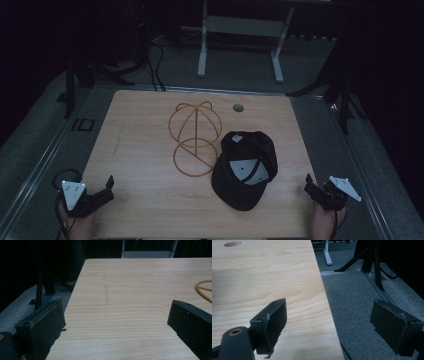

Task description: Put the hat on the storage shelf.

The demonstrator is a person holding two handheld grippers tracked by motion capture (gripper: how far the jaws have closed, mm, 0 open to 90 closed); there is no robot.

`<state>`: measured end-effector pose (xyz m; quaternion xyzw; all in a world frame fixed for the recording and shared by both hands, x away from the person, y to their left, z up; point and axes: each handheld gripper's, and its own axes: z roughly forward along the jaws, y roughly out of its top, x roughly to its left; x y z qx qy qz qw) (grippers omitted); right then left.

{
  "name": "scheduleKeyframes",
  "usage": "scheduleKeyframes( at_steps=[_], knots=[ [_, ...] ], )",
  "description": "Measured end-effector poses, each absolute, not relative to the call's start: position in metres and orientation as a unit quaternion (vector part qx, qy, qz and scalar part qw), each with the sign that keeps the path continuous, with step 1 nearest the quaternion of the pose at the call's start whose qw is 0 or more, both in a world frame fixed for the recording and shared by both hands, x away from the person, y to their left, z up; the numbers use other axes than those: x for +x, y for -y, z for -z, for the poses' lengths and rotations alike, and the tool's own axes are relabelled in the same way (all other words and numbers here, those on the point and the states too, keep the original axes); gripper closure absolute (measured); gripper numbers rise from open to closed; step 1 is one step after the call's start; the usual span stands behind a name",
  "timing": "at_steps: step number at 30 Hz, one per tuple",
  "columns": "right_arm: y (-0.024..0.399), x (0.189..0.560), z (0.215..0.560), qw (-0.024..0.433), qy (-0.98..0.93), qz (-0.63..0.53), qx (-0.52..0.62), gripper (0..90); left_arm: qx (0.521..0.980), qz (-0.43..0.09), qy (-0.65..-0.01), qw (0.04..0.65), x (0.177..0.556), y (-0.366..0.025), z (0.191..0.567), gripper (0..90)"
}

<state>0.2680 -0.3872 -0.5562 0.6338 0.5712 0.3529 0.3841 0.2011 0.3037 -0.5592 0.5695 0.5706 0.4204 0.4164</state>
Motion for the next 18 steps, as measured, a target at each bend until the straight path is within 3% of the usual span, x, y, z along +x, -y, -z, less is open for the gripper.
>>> scheduleKeyframes(
  at_steps=[11, 18],
  knots=[
    [0.385, 0.272, 0.553, 0.35, -0.597, -0.342, 0.636, 13.7, 0.572, -0.399, -0.563, 0.444, 0.199, -0.303, 0.557, 1.7],
    [0.376, 0.273, 0.519, 0.341, -0.615, -0.364, 0.611, 13.7, 0.584, -0.388, -0.552, 0.451, 0.199, -0.294, 0.556, 1.7]
  ],
)
